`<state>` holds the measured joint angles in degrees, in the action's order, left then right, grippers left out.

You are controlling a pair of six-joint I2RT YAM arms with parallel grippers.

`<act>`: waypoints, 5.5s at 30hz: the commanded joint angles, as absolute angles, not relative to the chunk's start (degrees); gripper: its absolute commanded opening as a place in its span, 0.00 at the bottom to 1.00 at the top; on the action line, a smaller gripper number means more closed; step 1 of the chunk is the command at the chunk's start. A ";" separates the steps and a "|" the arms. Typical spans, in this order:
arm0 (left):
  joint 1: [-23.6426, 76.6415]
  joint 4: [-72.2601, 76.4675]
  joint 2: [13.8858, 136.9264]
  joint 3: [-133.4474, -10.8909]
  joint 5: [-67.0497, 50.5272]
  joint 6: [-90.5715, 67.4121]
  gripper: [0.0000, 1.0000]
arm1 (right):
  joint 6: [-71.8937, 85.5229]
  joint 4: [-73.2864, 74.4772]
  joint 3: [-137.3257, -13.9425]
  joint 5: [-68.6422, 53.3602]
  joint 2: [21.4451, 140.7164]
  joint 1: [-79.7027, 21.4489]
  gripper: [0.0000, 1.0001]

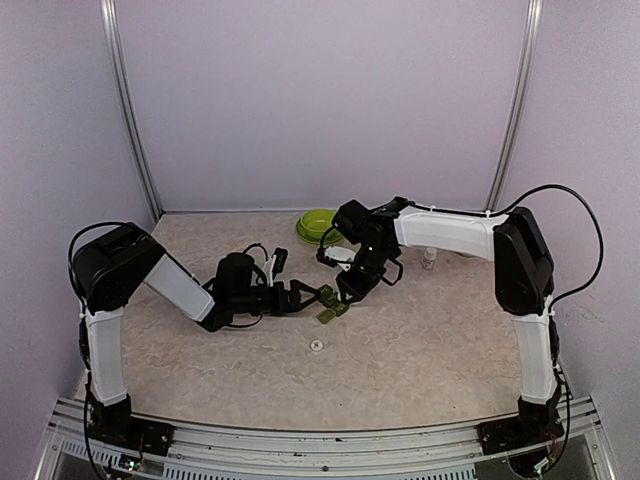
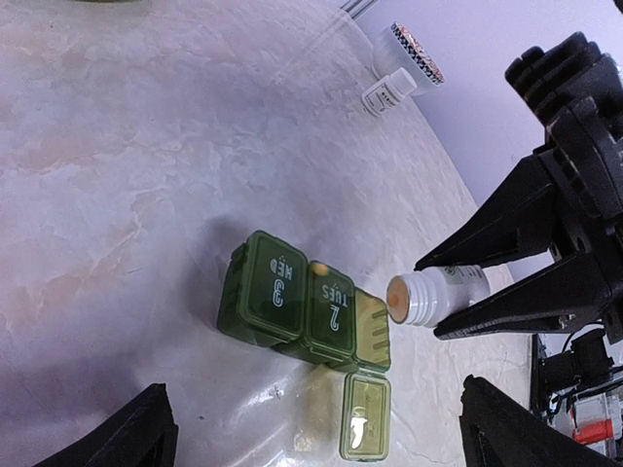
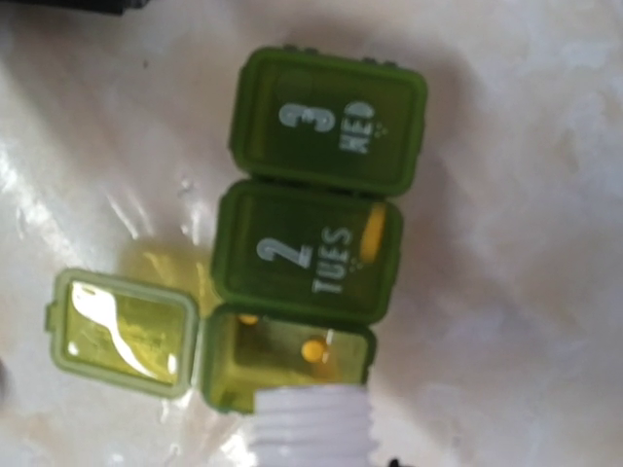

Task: Sort the pills into containers
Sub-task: Pour the pill into the compartment of the pill container.

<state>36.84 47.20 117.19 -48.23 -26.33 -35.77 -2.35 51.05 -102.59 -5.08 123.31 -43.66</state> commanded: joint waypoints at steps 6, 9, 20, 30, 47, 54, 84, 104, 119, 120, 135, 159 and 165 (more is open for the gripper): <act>36.92 49.48 117.64 -47.90 -26.89 -35.33 0.99 | -3.34 52.82 -102.86 -5.81 125.33 -43.24 0.14; 36.91 49.48 117.69 -47.88 -26.89 -35.25 0.99 | -3.42 52.67 -102.60 -5.76 125.18 -43.24 0.14; 36.96 49.52 117.86 -47.90 -26.98 -35.33 0.99 | -3.77 53.59 -102.74 -5.74 125.66 -43.32 0.14; 36.92 49.53 117.95 -47.99 -26.98 -35.37 0.99 | -4.17 55.32 -103.80 -5.46 126.30 -43.33 0.15; 36.87 49.66 118.08 -48.00 -27.07 -35.43 0.99 | -4.99 57.04 -103.80 -5.48 125.18 -43.37 0.16; 36.91 49.72 118.12 -47.99 -27.16 -35.53 0.99 | -5.14 57.18 -103.96 -4.90 124.61 -43.68 0.17; 36.84 49.83 118.16 -47.98 -27.16 -35.51 0.99 | -5.97 59.59 -106.43 -4.14 126.74 -44.13 0.17; 36.89 49.98 118.51 -48.16 -27.38 -35.68 0.99 | -6.66 60.73 -107.67 -4.41 126.04 -44.82 0.18; 37.02 50.95 118.50 -49.30 -29.10 -33.95 0.99 | -7.54 62.80 -108.50 -3.44 128.32 -45.35 0.19; 36.97 51.17 118.67 -49.57 -29.09 -33.73 0.99 | -7.55 62.76 -108.61 -3.46 128.39 -45.35 0.19; 34.99 56.50 125.07 -57.30 -35.58 -33.40 0.99 | -7.46 62.69 -109.25 -3.29 128.56 -45.35 0.21; 36.55 60.01 131.87 -60.95 -40.16 -35.50 0.52 | -7.23 62.50 -109.47 -2.52 128.02 -45.35 0.22; 37.05 60.04 132.11 -60.49 -40.42 -35.96 0.47 | -7.24 62.66 -109.34 -2.31 127.67 -45.35 0.22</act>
